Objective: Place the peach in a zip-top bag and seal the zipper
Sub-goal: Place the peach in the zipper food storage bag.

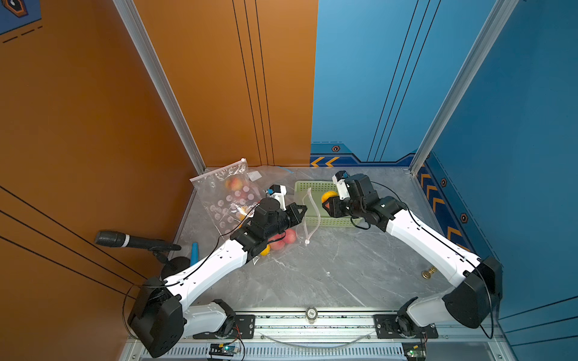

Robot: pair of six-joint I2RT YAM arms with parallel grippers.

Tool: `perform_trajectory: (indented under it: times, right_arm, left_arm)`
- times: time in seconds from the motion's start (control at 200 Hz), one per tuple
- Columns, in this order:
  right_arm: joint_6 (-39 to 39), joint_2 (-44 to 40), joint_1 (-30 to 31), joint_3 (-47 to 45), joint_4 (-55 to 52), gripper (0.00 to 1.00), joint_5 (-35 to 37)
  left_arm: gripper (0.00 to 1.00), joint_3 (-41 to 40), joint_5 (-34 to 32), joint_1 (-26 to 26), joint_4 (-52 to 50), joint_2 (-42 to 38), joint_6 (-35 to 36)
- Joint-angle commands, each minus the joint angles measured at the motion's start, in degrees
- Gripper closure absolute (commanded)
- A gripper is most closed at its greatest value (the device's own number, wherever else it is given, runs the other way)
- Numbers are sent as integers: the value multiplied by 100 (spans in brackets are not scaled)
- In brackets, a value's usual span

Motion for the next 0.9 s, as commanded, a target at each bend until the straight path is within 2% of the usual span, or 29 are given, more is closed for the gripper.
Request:
perform_trajectory:
  times: [0.0,0.23,0.636,0.726,0.836,0.896]
  right_arm:
    - [160,-227,147,-196,411,62,-378]
    - [125,28,425,-214,670,61,-502]
    - [163,727,477,20,758,57,-569]
    - [135,788,518,74,685,49,-475]
    - [108,714,518,77,612,31,-302]
    - [93,627,693,35,610,27,-227]
  left_arm:
    - [100,219,119,41,-51,13,143]
    - [100,305,289,-6,-3,-19,112]
    - [100,604,593,-329,-197,-110,199]
    - [100,692,602,-386,-192,-82,248]
    - [100,703,600,-383,-118,-73,195]
    - [100,669,608,-359,-70,-84,140]
